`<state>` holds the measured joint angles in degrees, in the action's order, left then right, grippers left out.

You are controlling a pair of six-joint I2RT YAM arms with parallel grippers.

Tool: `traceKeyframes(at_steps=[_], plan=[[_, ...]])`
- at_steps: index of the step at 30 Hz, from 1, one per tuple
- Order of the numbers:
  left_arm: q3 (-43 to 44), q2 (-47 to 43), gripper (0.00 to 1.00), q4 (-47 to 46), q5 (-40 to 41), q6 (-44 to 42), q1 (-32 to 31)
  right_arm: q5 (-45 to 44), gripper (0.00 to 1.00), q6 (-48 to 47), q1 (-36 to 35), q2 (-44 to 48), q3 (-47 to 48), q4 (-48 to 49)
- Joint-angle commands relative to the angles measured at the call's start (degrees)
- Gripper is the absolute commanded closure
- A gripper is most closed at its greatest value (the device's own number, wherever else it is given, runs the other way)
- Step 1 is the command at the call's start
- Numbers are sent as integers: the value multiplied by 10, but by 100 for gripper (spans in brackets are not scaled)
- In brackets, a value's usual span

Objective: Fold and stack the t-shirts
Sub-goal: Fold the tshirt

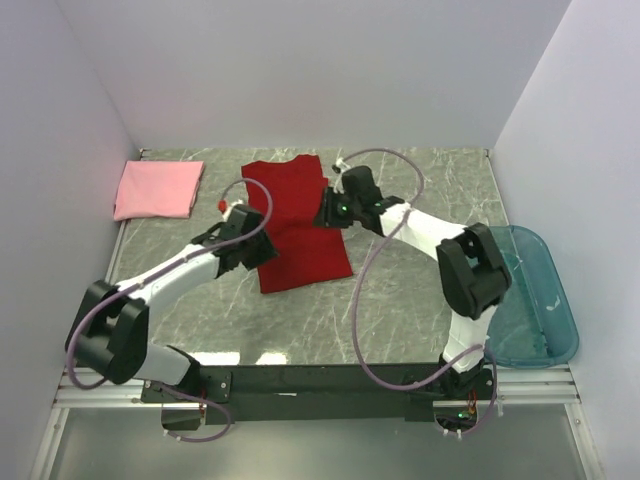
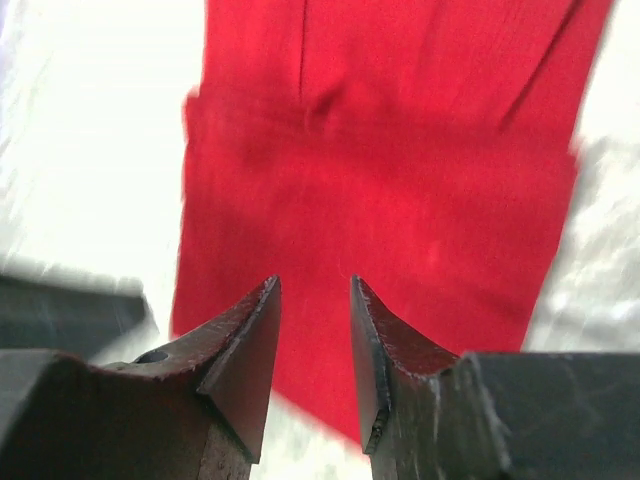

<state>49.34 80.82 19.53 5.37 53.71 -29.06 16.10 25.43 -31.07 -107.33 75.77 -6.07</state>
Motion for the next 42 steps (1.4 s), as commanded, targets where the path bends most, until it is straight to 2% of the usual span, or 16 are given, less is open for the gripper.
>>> traceKeyframes(at_steps=[1,6,12,15,20,23,24,25,27,31,33,36,38,42], plan=[[-27,-33,54,-63,-35,5,27,137,59,30,11,53,-64,47],[-84,-10,60,-98,-110,36,34,220,59,75,30,63,-166,120],[-125,21,67,-93,-129,60,59,289,59,128,77,-2,-225,183],[-137,16,69,-79,-120,61,73,294,59,154,102,-23,-258,206],[-156,-2,71,-62,-109,48,108,269,59,128,121,-9,-272,165],[-138,-16,65,-34,-94,32,112,244,59,98,122,27,-269,134],[-132,-22,62,-24,-91,25,112,235,59,92,122,39,-267,107],[-122,-35,54,-15,-87,23,111,220,59,79,121,61,-264,94],[-112,-49,48,14,-73,20,111,199,59,71,119,84,-264,64],[-87,-83,30,69,-54,18,103,119,56,42,96,148,-258,-5],[-69,-85,24,108,-5,17,82,45,53,31,70,180,-251,-55],[-42,-63,23,146,50,19,32,-81,41,14,27,210,-223,-121],[-29,-45,25,156,68,19,11,-139,37,13,6,212,-212,-150],[-2,0,32,168,100,19,-17,-178,35,13,-21,215,-201,-174]])
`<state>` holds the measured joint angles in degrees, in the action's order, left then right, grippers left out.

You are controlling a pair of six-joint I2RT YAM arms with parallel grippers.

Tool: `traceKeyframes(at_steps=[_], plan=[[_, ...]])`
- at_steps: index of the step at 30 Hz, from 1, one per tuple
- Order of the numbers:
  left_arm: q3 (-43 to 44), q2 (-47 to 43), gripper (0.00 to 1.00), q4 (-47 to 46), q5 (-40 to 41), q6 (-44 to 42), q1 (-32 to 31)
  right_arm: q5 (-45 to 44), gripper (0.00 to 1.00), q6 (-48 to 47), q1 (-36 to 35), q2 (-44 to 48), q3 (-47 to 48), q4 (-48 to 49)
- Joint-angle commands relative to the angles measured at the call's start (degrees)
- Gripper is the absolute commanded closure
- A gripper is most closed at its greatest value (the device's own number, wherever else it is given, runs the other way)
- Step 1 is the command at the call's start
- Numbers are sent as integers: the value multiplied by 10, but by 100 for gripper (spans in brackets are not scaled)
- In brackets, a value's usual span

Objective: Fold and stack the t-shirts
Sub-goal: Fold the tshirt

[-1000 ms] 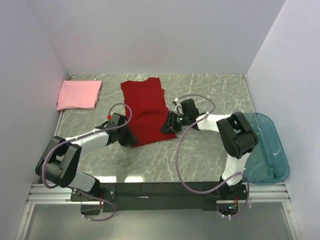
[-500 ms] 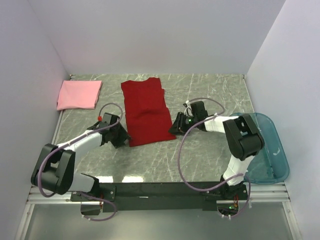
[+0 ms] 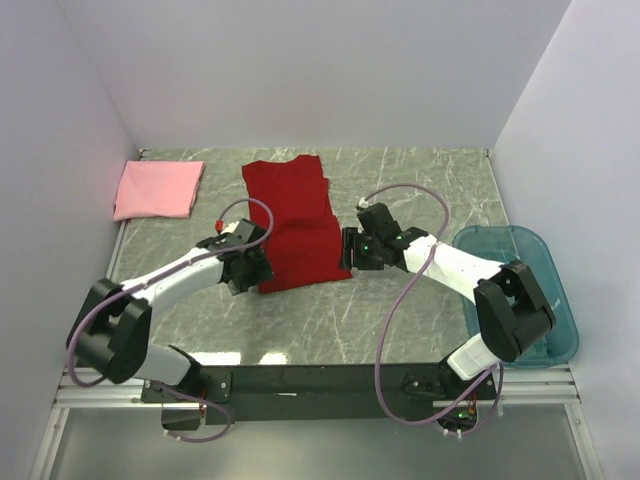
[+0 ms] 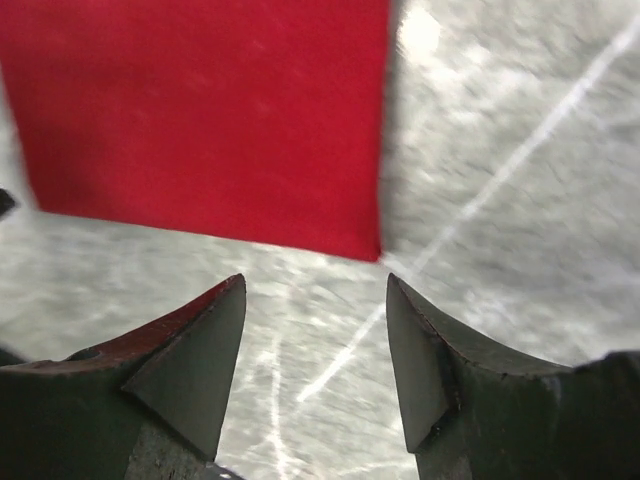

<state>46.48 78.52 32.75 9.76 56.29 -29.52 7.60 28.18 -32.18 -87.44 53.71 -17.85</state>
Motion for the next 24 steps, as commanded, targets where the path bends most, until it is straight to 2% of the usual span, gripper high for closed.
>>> traceKeyframes(at_steps=[1,8,19,24], plan=[[33,38,34,37,63,-7,-18,-90,35,-13,-13,16,18,-56],[55,95,49,34,64,-14,-34,-78,35,-9,-25,2,10,-40],[56,140,56,32,33,-25,-41,-87,36,20,-33,-35,28,-39],[55,139,73,36,26,-25,-41,-94,38,34,-43,-62,50,-60]])
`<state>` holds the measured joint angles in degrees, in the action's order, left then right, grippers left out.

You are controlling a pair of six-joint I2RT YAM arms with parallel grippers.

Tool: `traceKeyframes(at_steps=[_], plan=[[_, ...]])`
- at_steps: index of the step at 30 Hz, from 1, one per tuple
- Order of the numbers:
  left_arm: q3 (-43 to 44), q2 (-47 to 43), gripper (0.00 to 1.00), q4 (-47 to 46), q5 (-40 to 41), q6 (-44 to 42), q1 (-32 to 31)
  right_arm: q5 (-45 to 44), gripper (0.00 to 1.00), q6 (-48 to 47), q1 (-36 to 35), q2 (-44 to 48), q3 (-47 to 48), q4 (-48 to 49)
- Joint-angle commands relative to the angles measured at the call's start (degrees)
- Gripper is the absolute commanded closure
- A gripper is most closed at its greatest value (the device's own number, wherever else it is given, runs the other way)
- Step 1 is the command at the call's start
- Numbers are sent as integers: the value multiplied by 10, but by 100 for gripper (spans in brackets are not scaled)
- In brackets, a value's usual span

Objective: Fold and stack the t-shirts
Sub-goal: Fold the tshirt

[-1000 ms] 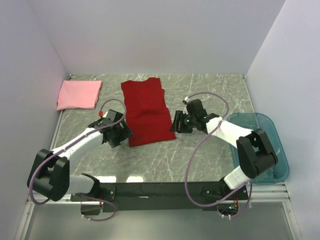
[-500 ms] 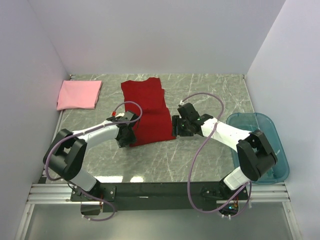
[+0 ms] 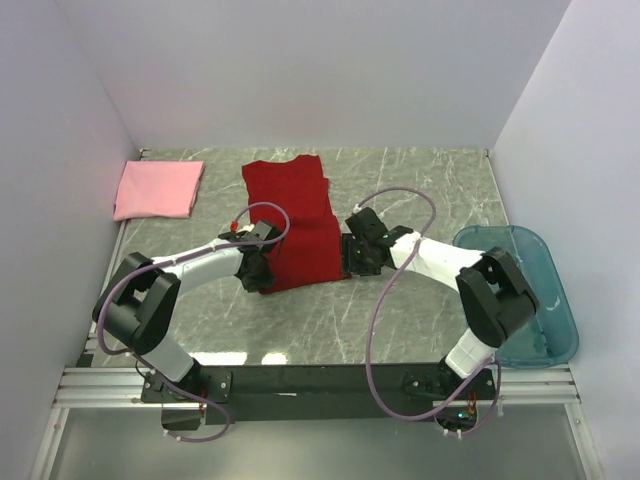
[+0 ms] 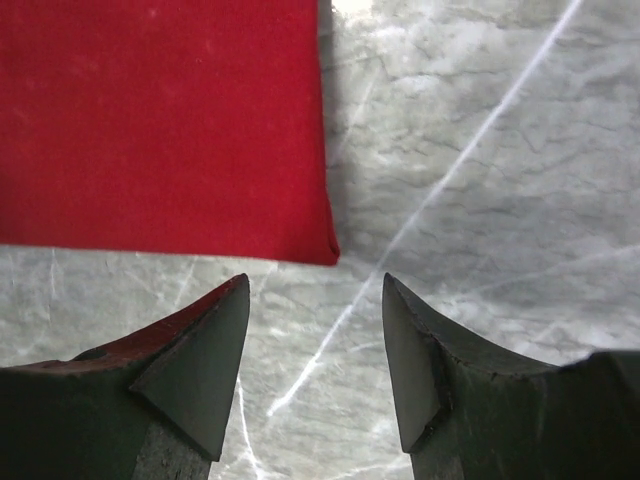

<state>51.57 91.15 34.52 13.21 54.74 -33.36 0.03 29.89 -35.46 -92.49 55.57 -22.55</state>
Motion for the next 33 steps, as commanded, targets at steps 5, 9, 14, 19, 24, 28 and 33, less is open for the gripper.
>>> traceKeyframes(at_steps=[5,9,14,19,24,28,33], plan=[[-1,7,96,22,-15,-17,-3,-25,41,24,-13,-42,55,-26],[-8,-5,99,20,-17,-22,-3,-33,43,24,-15,-58,72,-41],[-9,-7,99,20,-20,-24,-3,-35,50,26,-20,-76,81,-53],[-8,-10,99,18,-21,-27,-3,-44,56,30,-26,-112,101,-80],[-11,-20,99,19,-20,-28,-2,-50,56,38,-31,-143,117,-111],[-12,-20,99,17,-22,-27,0,-42,63,41,-32,-165,123,-127],[-14,-27,99,21,-25,-31,3,-41,86,39,-32,-155,113,-135]])
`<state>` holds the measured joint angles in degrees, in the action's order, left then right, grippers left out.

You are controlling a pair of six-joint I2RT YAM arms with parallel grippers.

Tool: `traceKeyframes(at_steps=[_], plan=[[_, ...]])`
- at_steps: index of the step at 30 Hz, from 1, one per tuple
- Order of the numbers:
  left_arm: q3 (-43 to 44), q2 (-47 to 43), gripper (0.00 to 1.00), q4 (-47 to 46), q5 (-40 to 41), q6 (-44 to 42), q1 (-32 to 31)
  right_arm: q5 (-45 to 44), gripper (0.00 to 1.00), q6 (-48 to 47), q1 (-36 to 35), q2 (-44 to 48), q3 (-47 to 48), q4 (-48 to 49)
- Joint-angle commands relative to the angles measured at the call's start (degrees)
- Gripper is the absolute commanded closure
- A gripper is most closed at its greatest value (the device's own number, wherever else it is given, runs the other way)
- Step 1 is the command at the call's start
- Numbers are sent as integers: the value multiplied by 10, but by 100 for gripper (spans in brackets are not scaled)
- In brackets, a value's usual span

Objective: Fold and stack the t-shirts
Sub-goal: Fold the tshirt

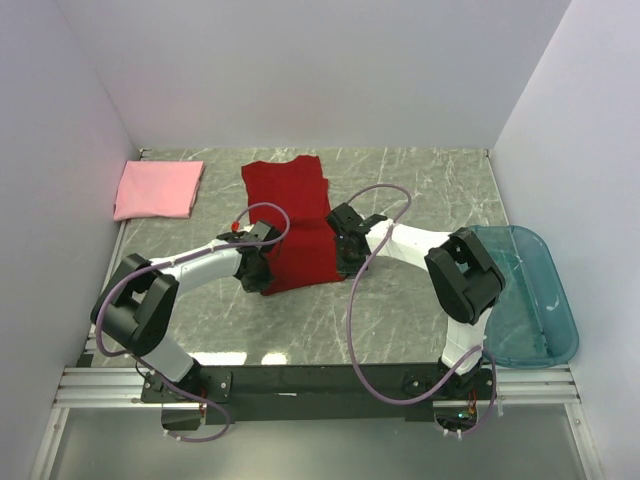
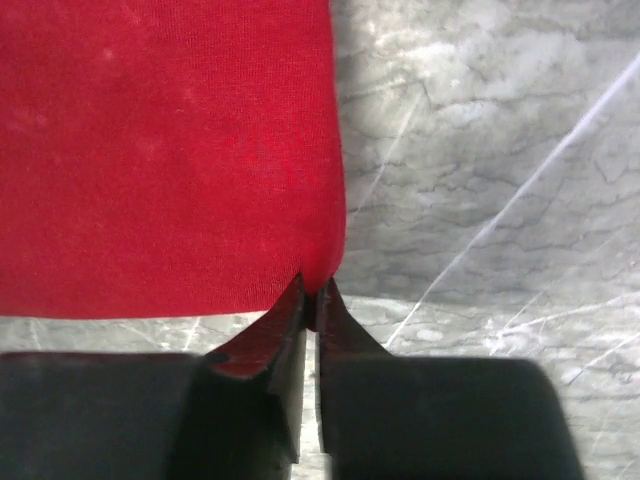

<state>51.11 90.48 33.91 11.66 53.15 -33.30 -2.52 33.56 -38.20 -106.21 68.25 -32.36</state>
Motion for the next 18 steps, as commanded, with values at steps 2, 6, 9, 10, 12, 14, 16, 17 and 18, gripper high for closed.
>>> traceKeyframes(at_steps=[2,6,9,10,12,14,16,17,18], plan=[[-7,-22,99,41,-25,-23,3,-19,100,0,-5,5,-22,-45],[-33,-71,99,73,-55,-21,-25,-6,100,-16,-14,67,-71,-74],[-64,-138,99,120,-73,7,-82,12,100,-24,-36,157,-120,-118],[-72,-158,99,145,-84,21,-102,17,100,-24,-44,175,-133,-132],[-101,-214,99,165,-107,66,-157,23,100,-15,-74,234,-172,-172],[-126,-251,99,196,-143,115,-193,39,100,-3,-97,276,-193,-211],[-134,-303,99,221,-160,153,-250,39,100,25,-127,332,-207,-239],[-138,-318,99,238,-166,185,-266,41,100,33,-134,349,-209,-260],[-136,-340,99,245,-171,194,-284,43,100,41,-136,376,-206,-268]])
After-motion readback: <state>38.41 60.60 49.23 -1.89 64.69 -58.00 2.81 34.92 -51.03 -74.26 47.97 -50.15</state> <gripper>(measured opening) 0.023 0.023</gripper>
